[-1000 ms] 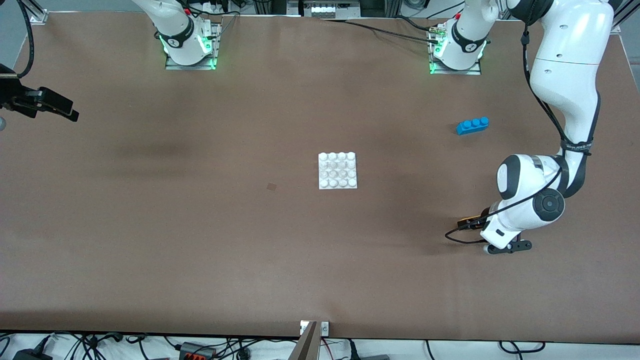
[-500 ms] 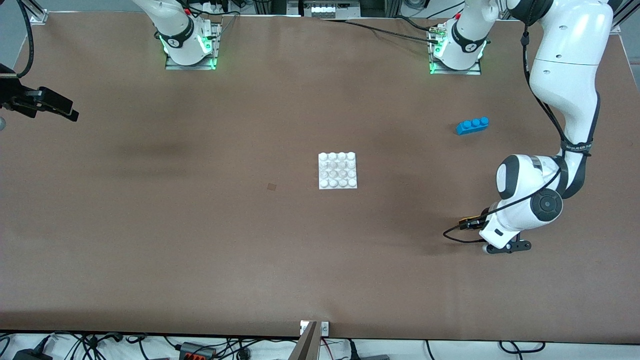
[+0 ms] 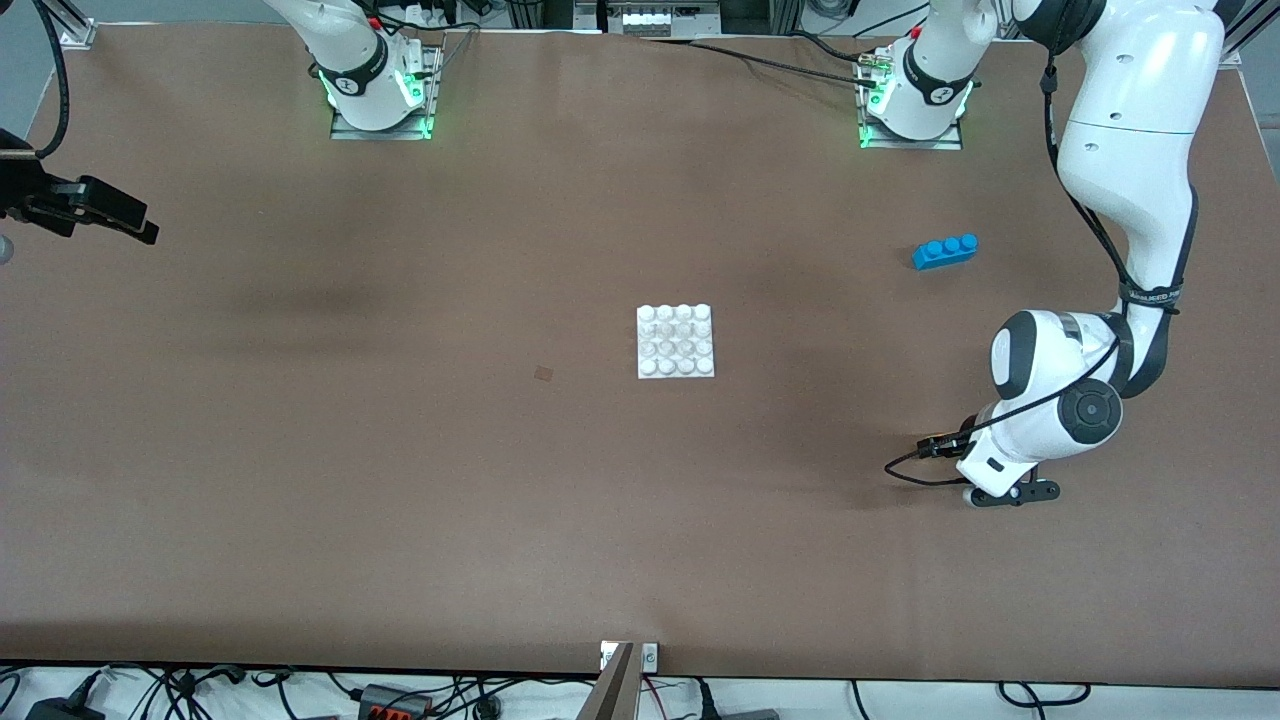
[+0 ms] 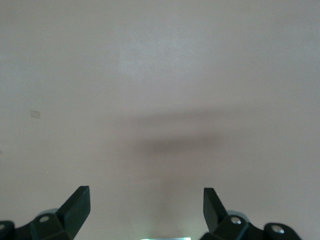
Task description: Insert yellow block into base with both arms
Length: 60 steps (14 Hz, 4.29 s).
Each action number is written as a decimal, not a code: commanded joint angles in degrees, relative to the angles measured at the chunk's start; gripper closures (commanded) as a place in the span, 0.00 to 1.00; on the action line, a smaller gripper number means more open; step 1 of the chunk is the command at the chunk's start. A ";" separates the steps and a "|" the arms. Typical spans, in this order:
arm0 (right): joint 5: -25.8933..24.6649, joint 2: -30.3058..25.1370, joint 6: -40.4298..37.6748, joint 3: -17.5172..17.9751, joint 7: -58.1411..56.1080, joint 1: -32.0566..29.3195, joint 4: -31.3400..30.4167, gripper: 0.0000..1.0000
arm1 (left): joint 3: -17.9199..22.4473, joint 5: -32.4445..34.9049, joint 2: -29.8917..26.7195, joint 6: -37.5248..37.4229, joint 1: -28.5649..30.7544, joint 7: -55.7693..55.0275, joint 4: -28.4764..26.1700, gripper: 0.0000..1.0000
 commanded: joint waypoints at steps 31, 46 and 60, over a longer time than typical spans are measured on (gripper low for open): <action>0.33 0.57 -0.51 0.17 0.82 -0.31 1.30 0.00 | -16.19 -11.07 -14.40 -26.61 -8.44 -5.12 3.87 0.69; 0.33 0.57 -0.60 0.17 1.17 -0.22 1.30 0.00 | -32.27 11.24 -13.81 2.74 -8.37 -38.43 -15.48 0.72; 0.33 0.57 -0.51 0.26 1.26 -0.31 1.30 0.00 | -29.29 26.97 -4.22 4.44 -15.66 -48.55 -9.06 0.71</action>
